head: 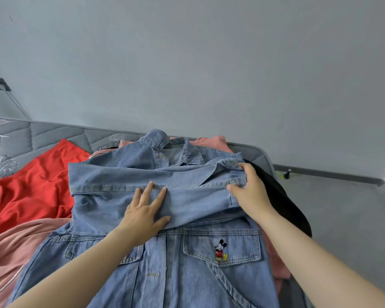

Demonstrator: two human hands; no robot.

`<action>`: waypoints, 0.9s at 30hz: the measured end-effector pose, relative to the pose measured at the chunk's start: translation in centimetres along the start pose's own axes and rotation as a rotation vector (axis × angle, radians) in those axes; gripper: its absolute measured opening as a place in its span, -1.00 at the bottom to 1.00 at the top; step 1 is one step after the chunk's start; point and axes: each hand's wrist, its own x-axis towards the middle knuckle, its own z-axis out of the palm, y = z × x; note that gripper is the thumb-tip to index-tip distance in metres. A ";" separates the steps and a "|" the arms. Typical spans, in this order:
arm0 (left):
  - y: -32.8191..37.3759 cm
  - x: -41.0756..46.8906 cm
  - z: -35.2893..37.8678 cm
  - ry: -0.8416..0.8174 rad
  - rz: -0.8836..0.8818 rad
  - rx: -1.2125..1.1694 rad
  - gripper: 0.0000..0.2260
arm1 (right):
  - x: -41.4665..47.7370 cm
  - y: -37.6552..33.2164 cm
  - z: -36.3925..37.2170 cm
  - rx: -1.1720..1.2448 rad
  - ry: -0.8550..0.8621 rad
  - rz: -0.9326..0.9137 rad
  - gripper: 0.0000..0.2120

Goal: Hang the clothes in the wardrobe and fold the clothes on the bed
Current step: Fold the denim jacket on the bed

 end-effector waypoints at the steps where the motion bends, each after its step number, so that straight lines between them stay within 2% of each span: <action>1: 0.1 0.2 0.1 -0.016 -0.022 0.005 -0.29 | 0.2 0.2 0.1 -0.030 -0.026 0.039 -0.55; 3: 0.1 0.3 0.4 -0.043 -0.038 0.035 -0.28 | 0.3 1.0 0.3 -0.118 -0.132 0.185 -0.57; 5: 0.0 0.5 0.6 -0.063 -0.033 0.038 -0.28 | 0.3 1.7 0.6 -0.154 -0.149 0.191 -0.61; 9: -0.2 0.9 0.0 -0.124 -0.030 -0.002 -0.25 | 0.2 1.5 1.0 -0.172 -0.056 -0.231 -0.79; 12: 0.0 1.3 -0.5 -0.167 -0.048 0.011 -0.25 | 0.5 1.9 0.4 -0.489 -0.106 -0.408 -0.83; 14: 0.2 1.5 -0.7 -0.184 -0.053 0.023 -0.25 | 0.6 2.6 0.2 -0.730 -0.209 -0.366 -0.75; 17: 0.0 2.0 -0.9 -0.177 -0.076 0.027 -0.22 | 0.8 2.1 0.6 -0.764 -0.323 -0.222 -0.73; 20: -0.9 2.9 -1.5 -0.119 -0.168 -0.020 -0.22 | 1.6 0.7 1.5 -0.926 -0.340 -0.254 -0.72; 24: -2.5 4.7 -2.0 -0.078 -0.195 -0.059 -0.23 | 3.0 0.0 2.0 -0.805 -0.291 -0.252 -0.78; 25: -2.8 5.3 -2.2 -0.082 -0.206 -0.088 -0.21 | 3.3 -0.1 2.3 -0.749 -0.281 -0.271 -0.75; 27: -3.3 6.6 -2.7 -0.113 -0.230 -0.123 -0.16 | 4.1 0.1 3.0 -0.740 -0.299 -0.304 -0.56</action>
